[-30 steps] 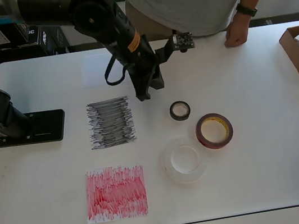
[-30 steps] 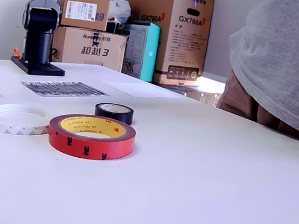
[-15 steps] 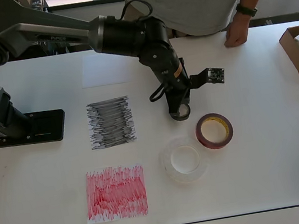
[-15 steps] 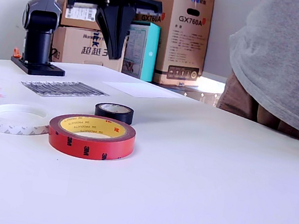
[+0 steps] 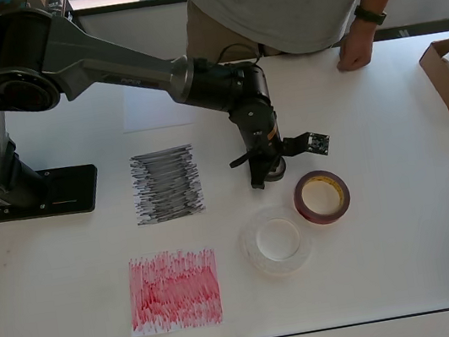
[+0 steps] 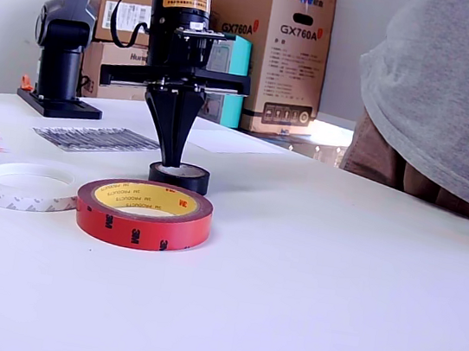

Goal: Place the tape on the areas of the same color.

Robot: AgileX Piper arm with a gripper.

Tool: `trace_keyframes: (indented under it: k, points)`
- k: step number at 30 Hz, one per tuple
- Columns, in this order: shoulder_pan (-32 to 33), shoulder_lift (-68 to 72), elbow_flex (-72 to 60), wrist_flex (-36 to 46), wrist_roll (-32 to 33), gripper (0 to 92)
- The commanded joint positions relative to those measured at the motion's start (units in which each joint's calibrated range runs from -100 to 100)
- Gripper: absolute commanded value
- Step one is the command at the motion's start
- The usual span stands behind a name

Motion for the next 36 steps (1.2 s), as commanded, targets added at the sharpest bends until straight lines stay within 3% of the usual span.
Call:
trace_keyframes:
  k: [1, 15, 30, 32, 36]
  points:
    - [-0.28, -0.03, 0.48, 0.27, 0.3, 0.6]
    - [-0.51, -1.52, -0.15, 3.24, 0.54, 0.7]
    - [-0.67, -3.3, -0.24, 3.49, 4.88, 1.2]
    - [-0.67, -3.21, -0.24, 3.41, 4.88, 5.6]
    - [-1.15, -3.11, -0.33, 2.73, 4.8, 22.8]
